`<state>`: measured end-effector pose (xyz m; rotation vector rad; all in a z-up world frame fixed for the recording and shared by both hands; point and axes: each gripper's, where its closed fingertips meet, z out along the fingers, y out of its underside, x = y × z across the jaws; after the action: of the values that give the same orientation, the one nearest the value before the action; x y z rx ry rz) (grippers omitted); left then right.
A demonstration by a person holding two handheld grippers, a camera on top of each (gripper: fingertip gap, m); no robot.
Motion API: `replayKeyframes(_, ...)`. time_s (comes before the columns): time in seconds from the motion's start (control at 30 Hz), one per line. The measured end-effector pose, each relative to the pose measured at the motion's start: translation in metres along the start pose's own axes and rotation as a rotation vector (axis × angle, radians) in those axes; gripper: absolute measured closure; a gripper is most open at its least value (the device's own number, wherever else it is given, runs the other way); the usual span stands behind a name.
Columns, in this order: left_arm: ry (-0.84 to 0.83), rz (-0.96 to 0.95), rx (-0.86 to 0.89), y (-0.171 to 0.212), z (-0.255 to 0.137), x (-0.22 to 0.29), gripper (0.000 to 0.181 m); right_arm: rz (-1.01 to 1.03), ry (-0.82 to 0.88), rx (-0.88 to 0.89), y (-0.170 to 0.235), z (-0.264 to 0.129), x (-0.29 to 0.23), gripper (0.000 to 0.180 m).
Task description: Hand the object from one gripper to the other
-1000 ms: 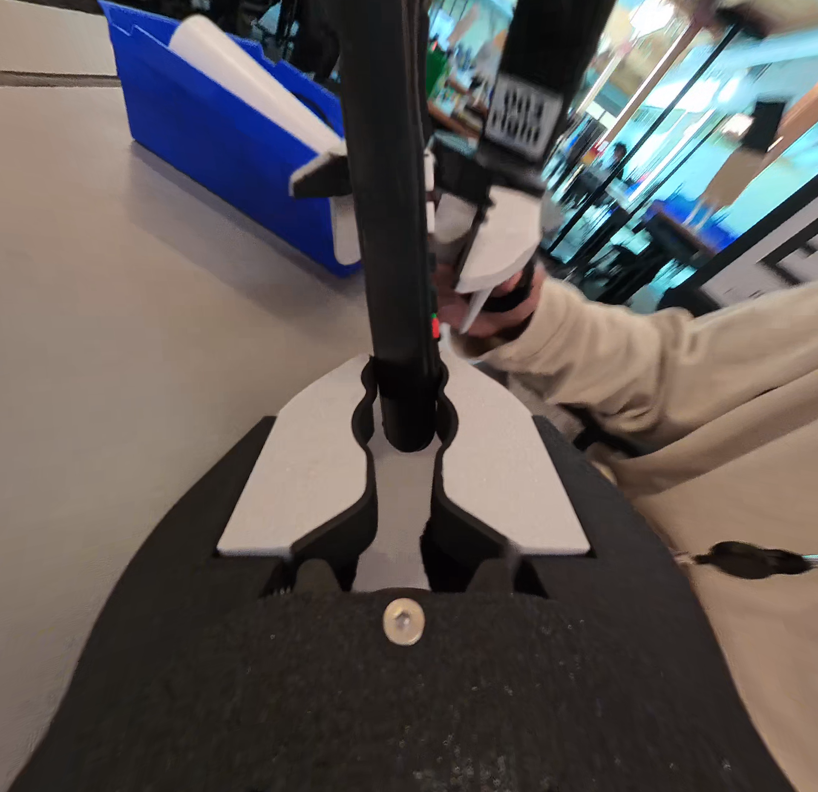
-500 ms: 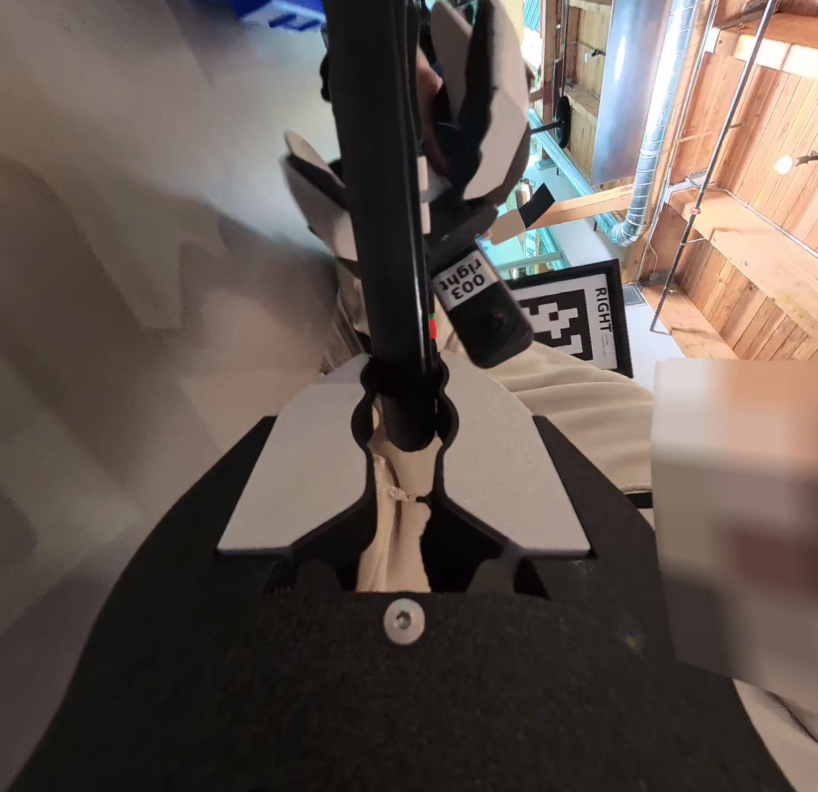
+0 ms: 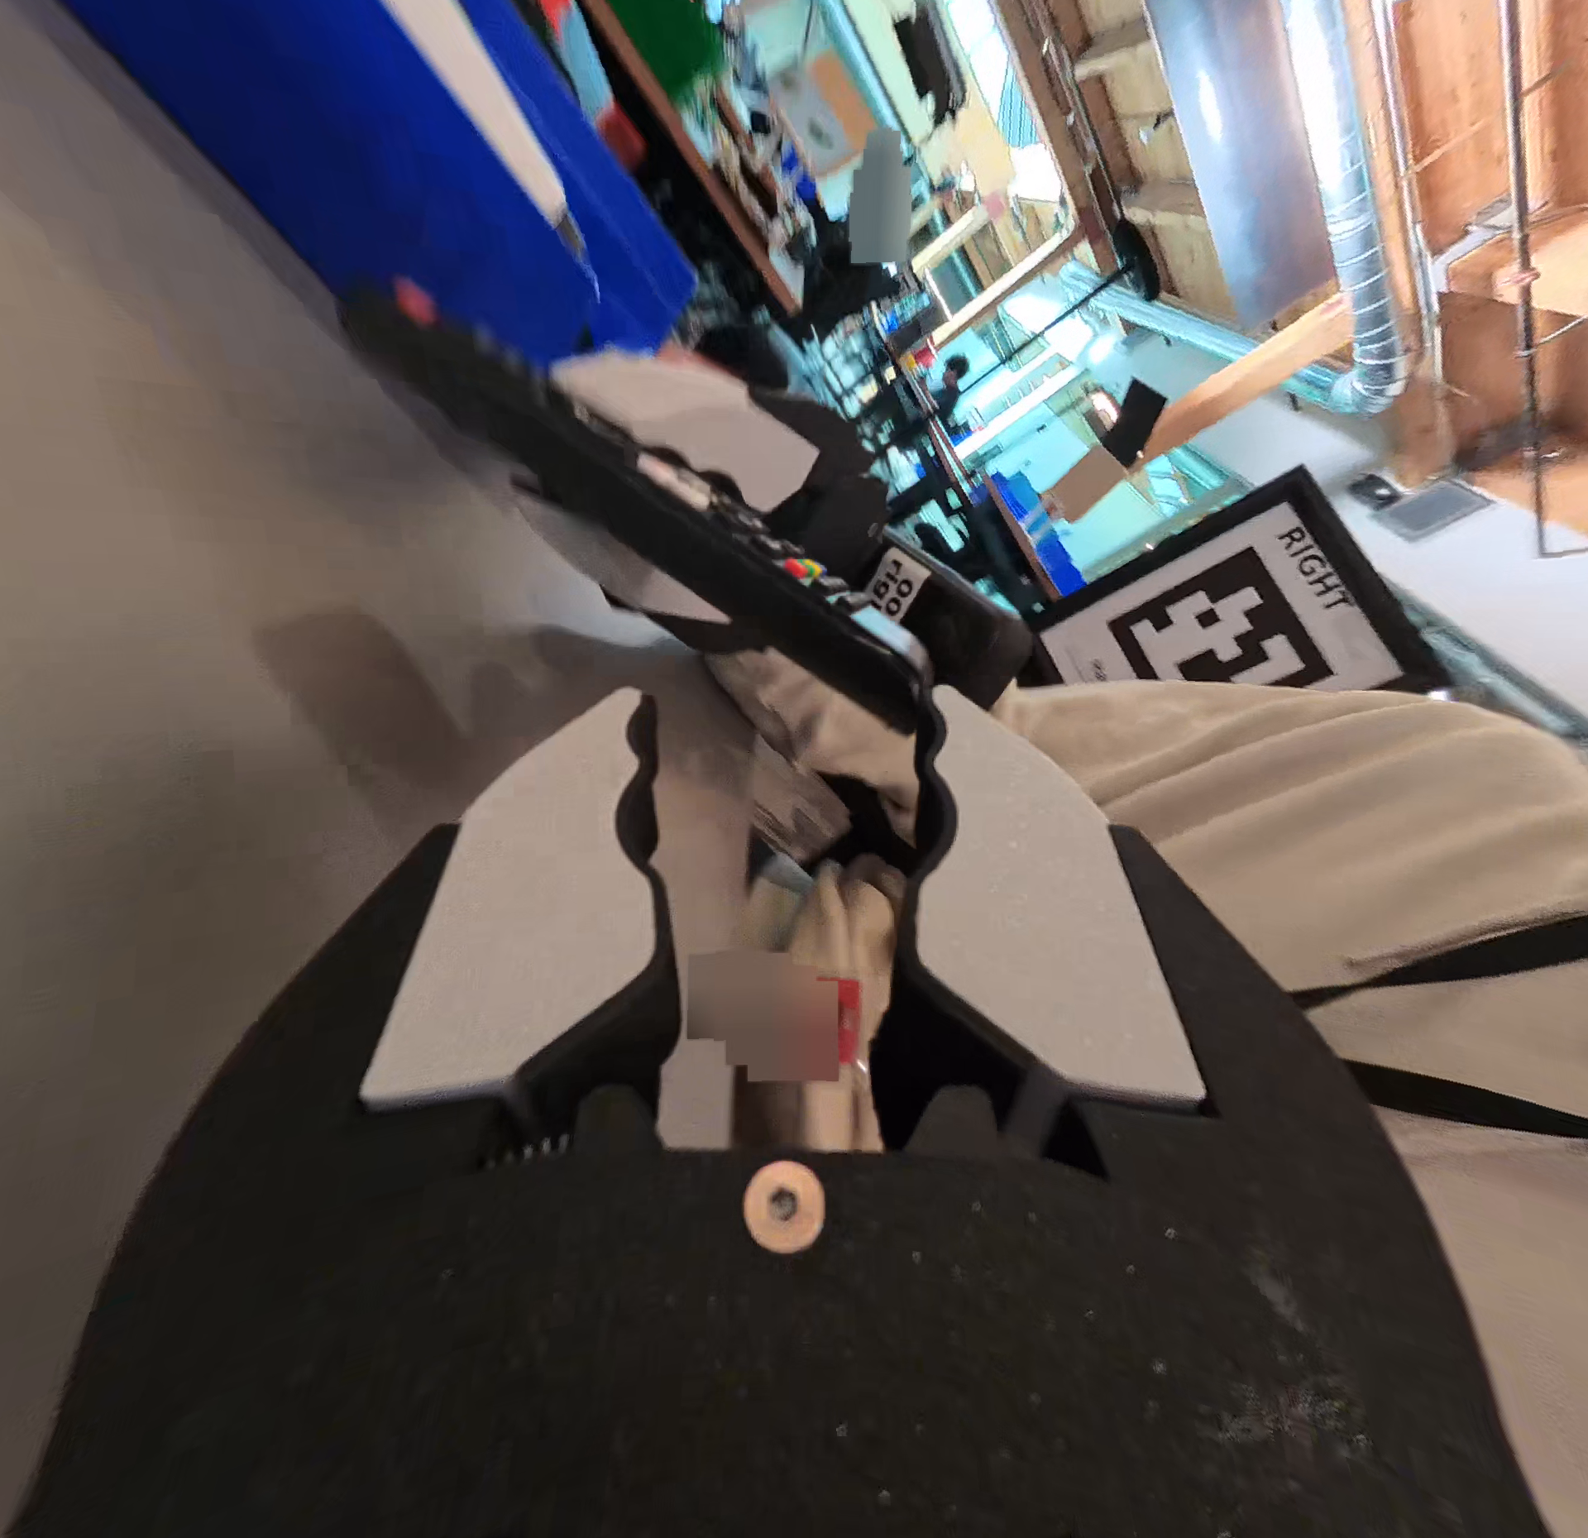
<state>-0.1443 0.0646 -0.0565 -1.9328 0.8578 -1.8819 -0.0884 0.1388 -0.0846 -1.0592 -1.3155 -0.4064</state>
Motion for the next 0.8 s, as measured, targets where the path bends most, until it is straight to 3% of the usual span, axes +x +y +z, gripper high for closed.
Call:
replayKeyframes(0.17,-0.083,0.245,0.118,-0.019,-0.015,-0.004,0.12,0.454,-0.171,0.13,-0.005,-0.004,-0.001,0.156)
replayKeyframes(0.4,-0.107,0.501,0.014,0.0,0.002,0.002,0.117,0.819,-0.459,0.516,-0.07,-0.026,-0.011,0.156)
replayKeyframes(0.57,-0.15,0.643,0.033,0.003,0.001,-0.005,0.123,1.071,-0.527,0.754,-0.099,-0.043,0.013,0.156)
replayKeyframes(0.73,-0.021,0.654,0.175,-0.003,0.009,0.019,0.132,1.29,-0.523,0.936,-0.114,-0.051,0.034,0.156)
replayKeyframes(0.8,0.025,0.638,0.246,-0.008,0.01,0.029,0.144,1.353,-0.49,0.97,-0.116,-0.049,0.038,0.156)
